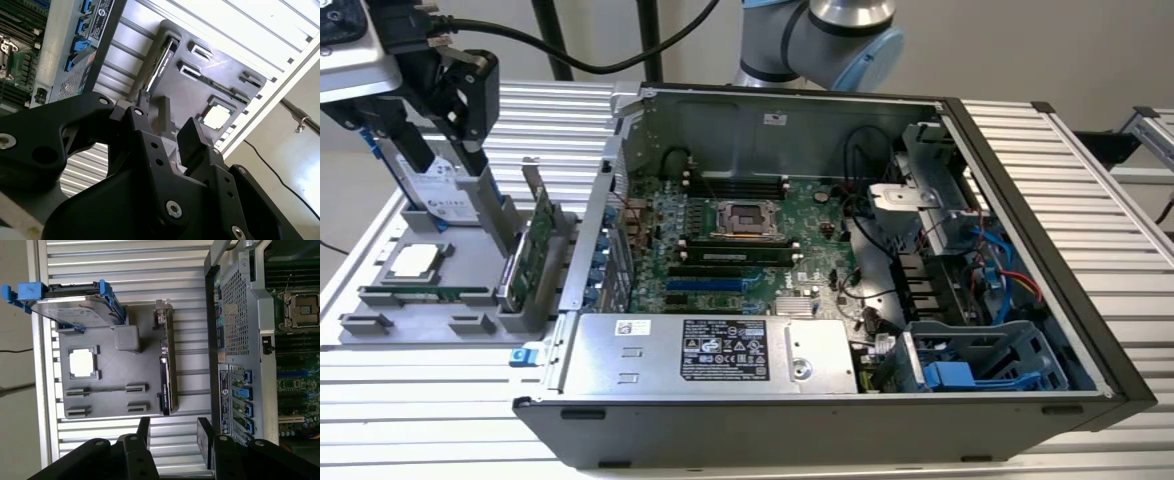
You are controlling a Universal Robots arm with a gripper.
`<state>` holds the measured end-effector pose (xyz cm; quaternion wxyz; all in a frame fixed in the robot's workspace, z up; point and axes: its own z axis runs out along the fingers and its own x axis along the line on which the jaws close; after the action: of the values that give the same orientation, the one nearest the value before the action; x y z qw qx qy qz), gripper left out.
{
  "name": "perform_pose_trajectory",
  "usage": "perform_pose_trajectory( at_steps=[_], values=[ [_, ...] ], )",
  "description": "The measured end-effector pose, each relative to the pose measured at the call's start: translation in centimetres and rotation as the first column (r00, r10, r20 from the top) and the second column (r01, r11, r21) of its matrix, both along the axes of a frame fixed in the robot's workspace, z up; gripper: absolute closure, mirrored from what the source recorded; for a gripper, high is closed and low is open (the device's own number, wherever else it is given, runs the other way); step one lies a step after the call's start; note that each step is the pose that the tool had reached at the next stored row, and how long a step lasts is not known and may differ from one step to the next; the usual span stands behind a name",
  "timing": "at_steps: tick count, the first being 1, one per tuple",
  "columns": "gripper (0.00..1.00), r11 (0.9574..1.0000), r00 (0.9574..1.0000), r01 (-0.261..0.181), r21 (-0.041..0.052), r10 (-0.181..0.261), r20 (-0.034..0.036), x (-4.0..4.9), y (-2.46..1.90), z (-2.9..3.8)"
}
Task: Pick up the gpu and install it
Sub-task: 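Pick up the gpu and move the gpu toward the slot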
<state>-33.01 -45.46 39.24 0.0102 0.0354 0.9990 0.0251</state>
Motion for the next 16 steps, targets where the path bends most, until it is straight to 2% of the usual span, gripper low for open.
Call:
perform_pose_trajectory(
  at_steps=[16],
  values=[
    [0.00, 1.0000, 1.0000, 0.000, -0.0002, 0.000, 0.0002, 0.00, 0.00, -0.43]
  ],
)
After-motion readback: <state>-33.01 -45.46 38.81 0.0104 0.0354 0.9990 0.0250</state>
